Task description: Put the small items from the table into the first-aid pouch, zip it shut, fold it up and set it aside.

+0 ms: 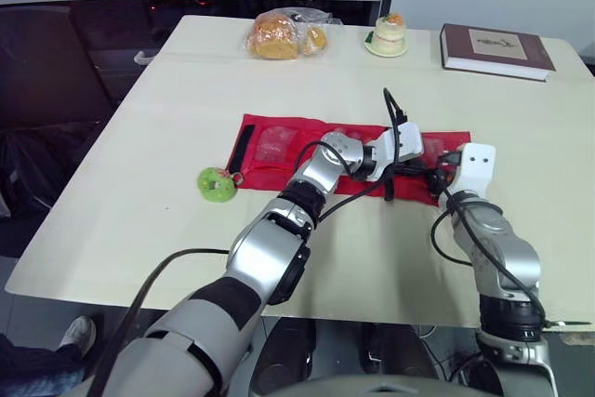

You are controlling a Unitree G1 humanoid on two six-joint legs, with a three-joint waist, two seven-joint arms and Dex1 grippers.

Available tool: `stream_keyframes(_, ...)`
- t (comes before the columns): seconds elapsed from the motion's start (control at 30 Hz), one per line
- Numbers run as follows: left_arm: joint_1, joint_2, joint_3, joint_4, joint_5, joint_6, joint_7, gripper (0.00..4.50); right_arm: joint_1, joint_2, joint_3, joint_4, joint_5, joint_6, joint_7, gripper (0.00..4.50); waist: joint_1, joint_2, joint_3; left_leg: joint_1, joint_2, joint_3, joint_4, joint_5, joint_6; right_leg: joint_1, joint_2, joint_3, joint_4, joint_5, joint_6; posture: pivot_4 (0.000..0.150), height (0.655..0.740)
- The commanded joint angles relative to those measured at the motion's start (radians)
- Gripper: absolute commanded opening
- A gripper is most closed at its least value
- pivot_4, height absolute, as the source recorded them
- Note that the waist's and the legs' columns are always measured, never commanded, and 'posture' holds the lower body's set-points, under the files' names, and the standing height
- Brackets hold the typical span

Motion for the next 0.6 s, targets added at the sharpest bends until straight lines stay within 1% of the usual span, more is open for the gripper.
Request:
stream_keyframes(0.03, -0.024, -0.018, 0.005, -0.005, -0.015, -0.004, 0.015, 0.0, 0.054, -0.048, 0.023, -0.161, 0.018, 0.059, 0.045, 3.3, 0.001, 0.0, 0.0, 0.0, 0.0, 0.0, 0.0, 0.0, 0.0, 0.0, 0.0, 0.0, 0.0, 0.0, 0.0, 0.15, 0.7289)
stream_keyframes(0.17, -0.021, -0.025, 0.002, -0.001, -0.013, -0.007, 0.018, 0.0, 0.161, -0.096, 0.017, -0.328, 0.062, 0.092, 0.108, 3.3, 0.002, 0.0, 0.0, 0.0, 0.0, 0.0, 0.0, 0.0, 0.0, 0.0, 0.0, 0.0, 0.0, 0.0, 0.0, 0.15, 0.7289)
stream_keyframes(0.23, -0.022, -0.029, 0.002, -0.001, -0.016, -0.006, 0.017, 0.0, 0.217, -0.124, -0.01, -0.39, 0.088, 0.097, 0.143, 3.3, 0.001, 0.0, 0.0, 0.0, 0.0, 0.0, 0.0, 0.0, 0.0, 0.0, 0.0, 0.0, 0.0, 0.0, 0.0, 0.15, 0.7289)
stream_keyframes(0.3, -0.023, -0.035, 0.002, -0.002, -0.018, -0.006, 0.016, 0.0, 0.28, -0.159, -0.048, -0.437, 0.122, 0.061, 0.207, 3.3, 0.004, 0.0, 0.0, 0.0, 0.0, 0.0, 0.0, 0.0, 0.0, 0.0, 0.0, 0.0, 0.0, 0.0, 0.0, 0.15, 0.7289)
stream_keyframes(0.4, -0.026, -0.051, 0.008, -0.007, -0.035, 0.013, -0.024, 0.0, 0.407, -0.218, -0.211, -0.471, 0.19, -0.019, 0.326, 3.3, 0.007, 0.0, 0.0, 0.0, 0.0, -0.001, 0.0, 0.0, 0.0, 0.001, 0.0, -0.001, -0.002, 0.0, 0.0, 0.15, 0.7289)
stream_keyframes(0.47, -0.028, -0.058, 0.014, -0.012, -0.043, 0.024, -0.024, 0.0, 0.439, -0.238, -0.307, -0.455, 0.236, -0.061, 0.373, 3.3, 0.005, 0.0, 0.0, 0.0, 0.0, 0.0, 0.0, 0.0, 0.0, 0.001, 0.0, -0.001, -0.002, 0.0, 0.0, 0.15, 0.7289)
stream_keyframes(0.5, -0.029, -0.059, 0.02, -0.017, -0.053, 0.034, -0.03, 0.63, 0.443, -0.245, -0.339, -0.447, 0.262, -0.083, 0.396, 3.57, 0.003, 0.0, 0.0, 0.0, 0.0, 0.0, 0.0, 0.0, 0.001, 0.001, -0.001, 0.0, -0.002, 0.0, 0.0, 0.15, 0.7289)
stream_keyframes(0.53, -0.029, -0.06, 0.024, -0.02, -0.06, 0.042, -0.035, 0.9, 0.445, -0.249, -0.359, -0.441, 0.28, -0.098, 0.411, 3.82, 0.002, 0.0, 0.0, 0.0, 0.0, 0.0, 0.0, 0.0, 0.001, 0.001, -0.001, 0.0, -0.002, 0.0, 0.0, 0.15, 0.7289)
stream_keyframes(0.57, -0.027, -0.058, 0.027, -0.03, -0.07, 0.047, -0.051, 1.27, 0.445, -0.253, -0.376, -0.432, 0.293, -0.103, 0.418, 4.05, 0.0, 0.0, 0.0, 0.001, 0.0, 0.001, 0.0, 0.0, 0.001, 0.001, 0.0, 0.0, -0.002, 0.0, 0.0, 0.15, 0.7289)
stream_keyframes(0.6, -0.021, -0.051, 0.028, -0.048, -0.081, 0.05, -0.078, 1.8, 0.443, -0.256, -0.388, -0.416, 0.297, -0.115, 0.424, 4.5, -0.001, 0.0, 0.0, 0.001, 0.0, 0.001, 0.0, 0.0, 0.001, 0.001, 0.0, 0.001, -0.002, 0.0, 0.0, 0.15, 0.7289)
